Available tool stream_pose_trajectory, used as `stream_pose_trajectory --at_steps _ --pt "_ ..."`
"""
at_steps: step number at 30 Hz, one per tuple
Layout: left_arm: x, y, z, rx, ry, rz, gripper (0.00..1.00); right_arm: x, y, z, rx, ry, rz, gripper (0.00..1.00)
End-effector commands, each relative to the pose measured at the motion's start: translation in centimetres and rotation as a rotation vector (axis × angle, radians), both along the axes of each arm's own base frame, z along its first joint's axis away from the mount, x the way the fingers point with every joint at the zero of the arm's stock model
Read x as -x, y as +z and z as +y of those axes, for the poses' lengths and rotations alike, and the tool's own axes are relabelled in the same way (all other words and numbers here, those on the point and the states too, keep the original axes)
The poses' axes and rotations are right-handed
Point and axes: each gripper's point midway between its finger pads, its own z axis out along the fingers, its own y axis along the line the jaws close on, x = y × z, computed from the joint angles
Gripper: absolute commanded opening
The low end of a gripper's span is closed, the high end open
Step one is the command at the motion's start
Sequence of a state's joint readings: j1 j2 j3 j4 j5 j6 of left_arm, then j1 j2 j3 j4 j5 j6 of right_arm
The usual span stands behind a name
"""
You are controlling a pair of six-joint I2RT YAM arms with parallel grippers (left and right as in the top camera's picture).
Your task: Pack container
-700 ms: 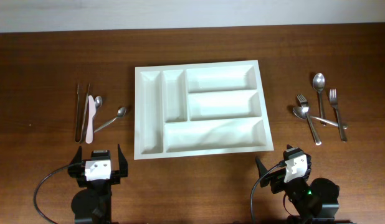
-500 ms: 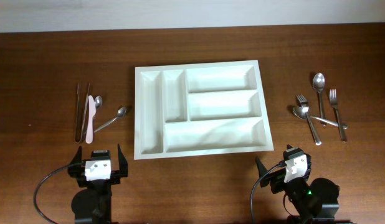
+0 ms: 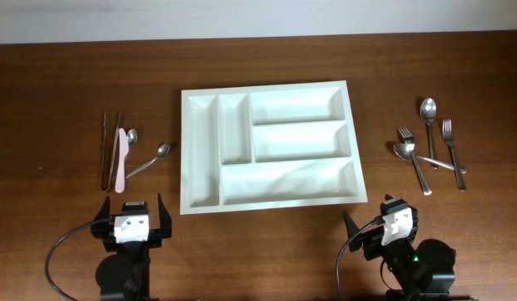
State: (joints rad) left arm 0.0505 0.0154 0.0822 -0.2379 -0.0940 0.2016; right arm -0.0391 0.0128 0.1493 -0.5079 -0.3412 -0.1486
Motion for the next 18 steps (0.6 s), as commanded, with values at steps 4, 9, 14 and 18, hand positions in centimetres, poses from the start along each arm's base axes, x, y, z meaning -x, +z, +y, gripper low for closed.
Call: stream_pose_trajectory --at_steps 4,9,14,18 --pt "-0.04 -0.05 -0.16 -0.013 -0.009 -0.006 0.99 0.01 -0.13 0.04 -0.004 -0.002 0.0 0.99" --pt "-0.04 -0.05 -0.16 -0.013 -0.009 -0.006 0.99 0.01 -0.13 0.04 -0.004 -0.002 0.0 0.99" --pt "-0.04 -0.05 -0.18 -0.013 -0.01 -0.006 0.99 0.01 -0.14 0.04 -0.004 -0.002 0.0 0.99" --pt "-0.08 -0.07 -0.54 -0.009 -0.03 -0.006 0.99 0.01 -0.13 0.04 -0.004 -0.002 0.0 0.99"
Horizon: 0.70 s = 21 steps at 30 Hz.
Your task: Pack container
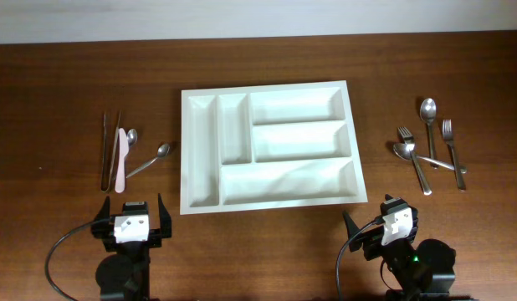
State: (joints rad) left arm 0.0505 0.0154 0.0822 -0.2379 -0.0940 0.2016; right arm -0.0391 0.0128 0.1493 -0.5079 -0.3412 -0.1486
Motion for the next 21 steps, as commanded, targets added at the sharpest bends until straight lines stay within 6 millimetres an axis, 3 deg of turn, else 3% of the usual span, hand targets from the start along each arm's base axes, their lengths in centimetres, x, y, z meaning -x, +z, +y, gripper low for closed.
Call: stream_pose_trajectory --at_steps 1,4,7,13,15,17,21 --pt "-0.1 -0.1 -0.8 -0.006 -0.045 -0.004 0.99 0.0 -0.1 0.0 -0.004 -0.002 -0.004 0.99" --pt "-0.2 -0.2 -2.6 0.04 -0.144 -0.004 0.99 -0.1 0.4 0.4 -0.012 0.018 -0.024 0.99" --pt "-0.2 -0.2 -3.5 0.081 -0.191 -0.006 0.99 0.7 0.7 2.5 -0.057 0.141 -0.025 0.99" --pt "-0.1 0.0 -3.8 0.18 -0.191 -0.012 0.99 1.1 4.6 4.7 -0.202 0.262 -0.128 0.99" --pt "0.0 1.0 -4.5 0.186 -0.233 -0.03 0.99 0.9 6.1 4.7 -0.26 0.25 -0.156 0.99" --pt "0.4 3.3 -4.9 0.184 -0.26 -0.073 0.99 1.0 7.9 4.7 -0.296 0.242 -0.18 0.99" --pt "0.9 7.0 -4.4 0.176 -0.229 -0.083 0.99 1.1 10.5 4.5 -0.306 0.23 -0.182 0.99"
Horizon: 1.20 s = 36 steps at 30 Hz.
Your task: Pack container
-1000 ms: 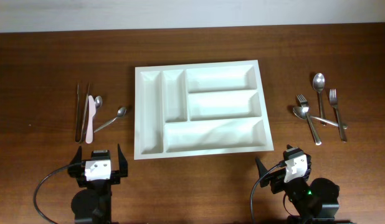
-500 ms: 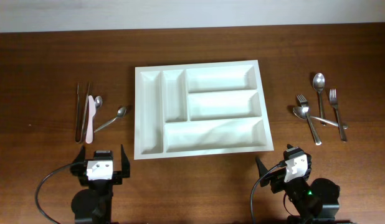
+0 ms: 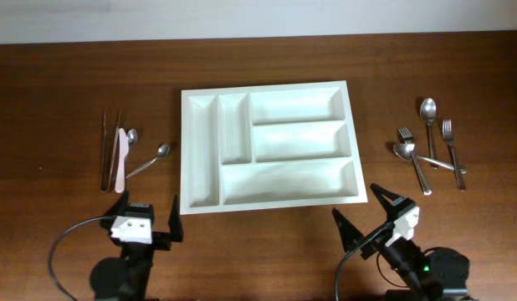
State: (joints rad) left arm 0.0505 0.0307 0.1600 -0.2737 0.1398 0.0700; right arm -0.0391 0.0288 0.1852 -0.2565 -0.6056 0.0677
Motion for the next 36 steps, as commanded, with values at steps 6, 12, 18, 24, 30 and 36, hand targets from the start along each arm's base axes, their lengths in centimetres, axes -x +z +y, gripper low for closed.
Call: stream_pose_trajectory --at_steps 6,12,18,24,30,36 --pt "-1.1 6.1 0.7 0.005 0.042 0.136 0.99 -2.6 4.8 -1.5 -0.044 -0.108 0.21 0.99" --pt "-4.9 7.9 1.5 -0.088 0.054 0.275 0.99 -7.5 7.5 -2.5 0.051 -0.139 0.342 0.99" --pt "-9.7 8.5 3.4 -0.108 0.093 0.391 0.99 -13.6 10.0 -3.2 0.205 -0.112 0.463 0.99" --pt "-13.7 9.0 5.8 -0.094 0.143 0.45 0.99 -15.6 8.8 -4.0 0.264 -0.096 0.759 0.99" --pt "-15.0 7.0 6.8 -0.085 0.161 0.517 0.99 -17.5 4.3 -11.9 0.343 -0.393 0.962 0.99" --pt "-14.9 4.6 7.1 -0.084 0.166 0.604 0.99 -18.5 -1.6 -20.6 0.264 -0.559 1.128 0.99"
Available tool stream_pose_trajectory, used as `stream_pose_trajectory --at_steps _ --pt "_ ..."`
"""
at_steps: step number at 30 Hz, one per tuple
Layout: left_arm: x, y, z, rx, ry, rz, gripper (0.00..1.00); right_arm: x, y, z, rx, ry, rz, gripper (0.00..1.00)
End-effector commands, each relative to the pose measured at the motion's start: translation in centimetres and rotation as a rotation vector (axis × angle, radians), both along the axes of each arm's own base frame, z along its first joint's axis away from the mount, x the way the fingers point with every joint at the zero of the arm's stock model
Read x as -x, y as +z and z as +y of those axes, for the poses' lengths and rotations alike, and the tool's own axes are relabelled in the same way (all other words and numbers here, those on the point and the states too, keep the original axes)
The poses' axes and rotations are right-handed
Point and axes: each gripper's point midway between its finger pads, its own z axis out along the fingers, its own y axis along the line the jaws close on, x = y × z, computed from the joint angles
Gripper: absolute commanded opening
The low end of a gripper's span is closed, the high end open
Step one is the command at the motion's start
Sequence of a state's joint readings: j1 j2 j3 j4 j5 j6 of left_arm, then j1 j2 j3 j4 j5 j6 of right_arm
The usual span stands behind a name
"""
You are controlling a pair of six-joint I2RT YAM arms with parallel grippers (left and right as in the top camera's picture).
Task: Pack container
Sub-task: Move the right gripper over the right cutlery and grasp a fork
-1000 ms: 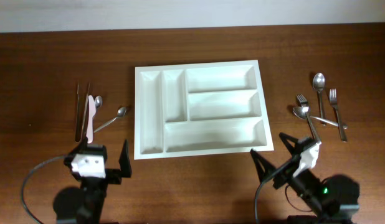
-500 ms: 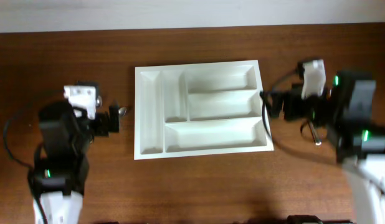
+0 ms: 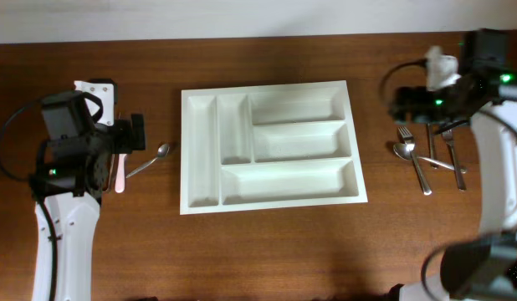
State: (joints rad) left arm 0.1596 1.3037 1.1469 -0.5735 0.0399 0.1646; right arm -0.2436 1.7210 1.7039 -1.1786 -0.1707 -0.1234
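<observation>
The white cutlery tray (image 3: pixel 267 146) with several compartments lies in the middle of the table, nothing in it. To its left lie a pink knife (image 3: pixel 120 176) and a spoon (image 3: pixel 155 158). My left gripper (image 3: pixel 125 135) hangs over that group and covers the other pieces there. To the right of the tray lie a spoon (image 3: pixel 402 151) and forks (image 3: pixel 456 160), crossed. My right gripper (image 3: pixel 430 109) hangs over their far ends. How the jaws of either gripper stand is hidden from above.
Dark wood table (image 3: pixel 267 251) all around, with a pale wall edge along the back. Both arms reach in from the sides, the left forearm (image 3: pixel 62 226) down the left edge and the right forearm (image 3: pixel 501 159) down the right edge.
Both arms have left the front edge of the table. The left gripper is now over the left cutlery group, the right gripper over the right group. No cutlery has shifted.
At the two oldest moments both arms sat folded at the front edge, grippers pointing up. Then both grippers stood open and tilted forward. Now each hangs over its own pile of cutlery, and the tray and cutlery lie as before.
</observation>
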Motion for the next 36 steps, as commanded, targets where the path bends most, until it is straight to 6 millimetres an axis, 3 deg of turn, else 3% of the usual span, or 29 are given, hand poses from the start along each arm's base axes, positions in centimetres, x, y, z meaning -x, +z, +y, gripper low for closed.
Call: stream_pose_trajectory --at_steps 1,2,8,9,13,15,17,25,31,33,36 --pt "0.0 -0.6 0.4 -0.014 0.005 0.035 0.99 -0.2 -3.2 -6.0 0.036 -0.147 0.072 0.99" --pt "0.3 -1.2 0.3 -0.009 0.004 0.062 0.99 -0.3 -4.5 -7.6 0.027 -0.182 0.09 0.99" --pt "1.0 -2.5 0.2 0.001 0.003 0.123 0.99 -1.6 -9.7 -10.9 -0.033 -0.239 0.128 0.99" --pt "1.0 -2.5 0.2 0.001 0.003 0.125 0.99 -1.5 -11.4 -12.4 0.016 -0.266 0.164 0.99" --pt "1.0 -2.5 0.2 0.001 0.003 0.125 0.99 -1.4 -13.9 -14.3 0.076 -0.293 0.207 1.0" --pt "1.0 -2.5 0.2 0.001 0.003 0.125 0.99 -1.5 -15.0 -14.7 0.076 -0.291 0.216 0.94" --pt "1.0 -2.5 0.2 0.001 0.003 0.125 0.99 -1.7 -15.7 -15.1 0.078 -0.298 0.216 0.89" --pt "1.0 -2.5 0.2 0.001 0.003 0.125 0.99 -1.6 -18.3 -16.7 0.018 -0.342 0.214 0.88" --pt "1.0 -2.5 0.2 0.002 0.004 0.125 0.99 -0.7 -20.2 -16.1 -0.037 -0.341 0.255 0.79" --pt "1.0 -2.5 0.2 0.002 0.004 0.125 0.99 -0.7 -20.3 -16.1 -0.037 -0.34 0.256 0.74" --pt "1.0 -2.5 0.2 0.001 0.003 0.125 0.99 -0.7 -20.4 -16.1 -0.037 -0.34 0.257 0.54"
